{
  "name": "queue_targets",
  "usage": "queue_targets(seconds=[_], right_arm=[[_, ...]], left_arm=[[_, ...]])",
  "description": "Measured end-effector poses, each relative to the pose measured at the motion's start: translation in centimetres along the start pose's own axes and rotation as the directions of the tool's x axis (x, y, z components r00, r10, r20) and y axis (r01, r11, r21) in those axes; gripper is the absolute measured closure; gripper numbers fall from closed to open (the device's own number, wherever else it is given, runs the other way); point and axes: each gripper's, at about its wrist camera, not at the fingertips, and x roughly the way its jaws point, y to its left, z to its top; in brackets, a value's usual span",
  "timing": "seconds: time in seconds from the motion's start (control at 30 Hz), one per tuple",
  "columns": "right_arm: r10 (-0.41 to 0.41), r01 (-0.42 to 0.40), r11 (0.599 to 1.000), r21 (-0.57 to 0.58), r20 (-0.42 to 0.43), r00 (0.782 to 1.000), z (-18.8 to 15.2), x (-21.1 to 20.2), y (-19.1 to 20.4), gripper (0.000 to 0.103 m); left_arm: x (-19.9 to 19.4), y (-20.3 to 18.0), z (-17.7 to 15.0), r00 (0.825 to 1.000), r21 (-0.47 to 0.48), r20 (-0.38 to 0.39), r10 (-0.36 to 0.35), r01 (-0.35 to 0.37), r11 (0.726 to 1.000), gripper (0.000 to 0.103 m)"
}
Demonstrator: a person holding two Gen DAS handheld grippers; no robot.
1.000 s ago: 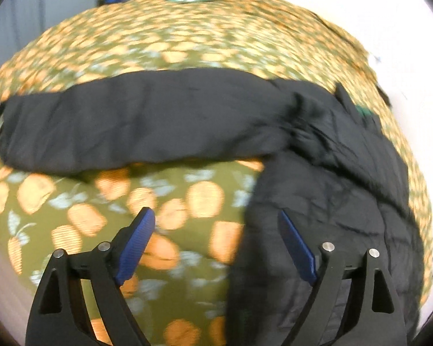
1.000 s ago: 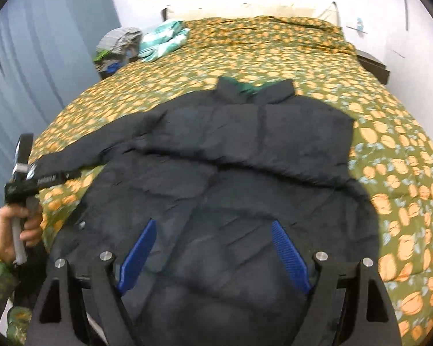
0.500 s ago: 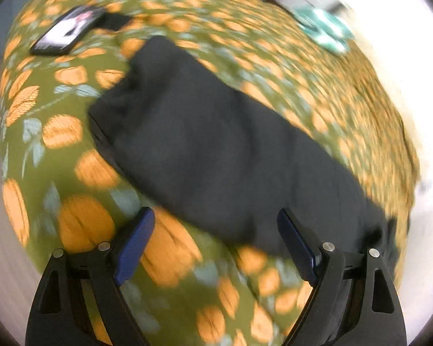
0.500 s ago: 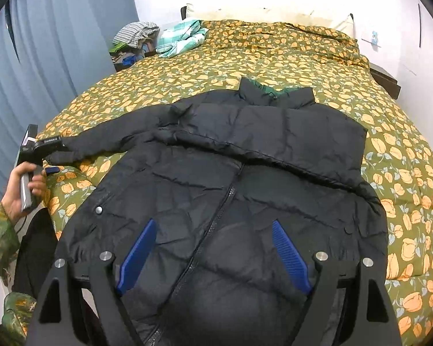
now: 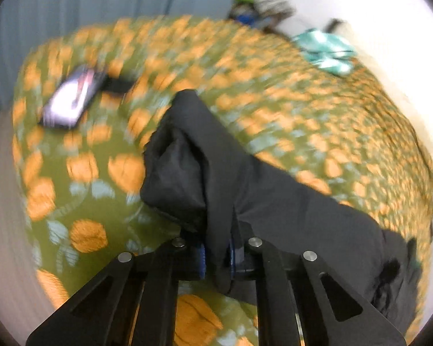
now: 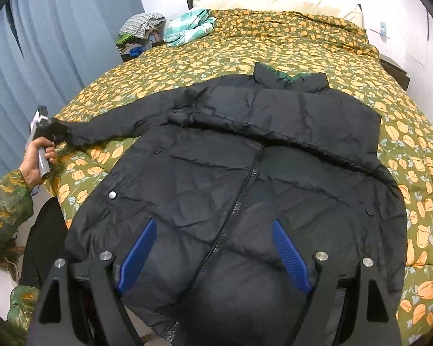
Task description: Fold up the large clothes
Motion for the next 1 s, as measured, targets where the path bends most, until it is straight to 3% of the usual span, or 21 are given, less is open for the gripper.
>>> queue_targets(seconds=[0.07, 0.17, 0.23, 0.33, 0.37, 0.43, 0.47, 0.53, 0.7, 0.8, 0.83, 0.9, 0.93, 0.97, 1.0], right_arm=[[0.002, -0.002, 1.000, 0.004, 0.007, 1.000, 0.1, -0.1, 0.0, 0.019], [-0.001, 0.001, 1.000, 0.024, 0.024, 1.000, 0.2, -0.4, -0.5, 0.019], [-0.008, 0.007, 0.999, 0.046, 0.037, 0.999, 0.3, -0.8, -1.1, 0.019], [-0.024, 0.019, 0.996, 0.092, 0.052, 0.998, 0.3, -1.5, -2.5, 0.019], [-0.034, 0.027, 0.994, 0.108, 0.059, 0.998, 0.2, -1.8, -3.0, 0.019], [-0.054, 0.045, 0.990, 0.132, 0.070, 0.996, 0.0, -2.5, -4.0, 0.019], [-0.067, 0.055, 0.988, 0.146, 0.075, 0.995, -0.3, -2.9, -4.6, 0.019], [-0.085, 0.071, 0.982, 0.175, 0.078, 0.993, -0.8, -3.4, -5.6, 0.019], [-0.105, 0.086, 0.960, 0.267, 0.056, 0.993, -2.7, -3.9, -8.5, 0.019], [-0.115, 0.095, 0.952, 0.290, 0.051, 0.992, -3.4, -4.0, -9.2, 0.019], [-0.118, 0.098, 0.952, 0.291, 0.052, 0.992, -3.5, -4.0, -9.4, 0.019], [-0.121, 0.100, 0.952, 0.290, 0.056, 0.991, -3.4, -4.1, -9.6, 0.019], [-0.119, 0.098, 0.952, 0.289, 0.056, 0.991, -3.4, -3.9, -9.6, 0.019], [-0.113, 0.093, 0.953, 0.287, 0.054, 0.992, -3.2, -3.7, -9.8, 0.019], [-0.108, 0.088, 0.954, 0.286, 0.055, 0.993, -3.0, -3.6, -9.9, 0.019]], left_arm=[[-3.4, -3.1, -0.1, 0.996, 0.125, 0.083, -0.031, 0.020, 0.992, 0.094], [-8.0, -8.1, -1.2, 0.977, 0.309, 0.175, -0.117, 0.058, 0.949, 0.094], [-11.6, -12.5, -3.3, 0.953, 0.452, 0.215, -0.215, 0.097, 0.886, 0.094], [-14.9, -17.3, -6.7, 0.925, 0.599, 0.210, -0.318, 0.136, 0.789, 0.094], [-15.7, -18.5, -8.1, 0.917, 0.640, 0.198, -0.345, 0.146, 0.755, 0.094], [-16.9, -21.7, -12.0, 0.904, 0.733, 0.149, -0.401, 0.171, 0.658, 0.094], [-17.1, -22.5, -13.2, 0.902, 0.757, 0.132, -0.412, 0.176, 0.629, 0.094], [-16.8, -24.7, -17.4, 0.902, 0.820, 0.055, -0.429, 0.204, 0.535, 0.094], [-13.0, -27.4, -25.0, 0.911, 0.856, -0.193, -0.364, 0.338, 0.392, 0.094], [-12.1, -28.4, -29.2, 0.922, 0.889, -0.236, -0.307, 0.332, 0.314, 0.092], [-12.0, -28.4, -30.2, 0.929, 0.904, -0.224, -0.294, 0.311, 0.293, 0.087], [-12.5, -28.5, -31.6, 0.928, 0.915, -0.241, -0.285, 0.315, 0.251, 0.062], [-12.9, -28.5, -31.9, 0.917, 0.910, -0.275, -0.289, 0.346, 0.230, 0.037], [-13.6, -28.2, -32.1, 0.905, 0.905, -0.297, -0.304, 0.369, 0.214, 0.020], [-14.5, -27.8, -32.2, 0.895, 0.902, -0.307, -0.324, 0.382, 0.200, 0.015]])
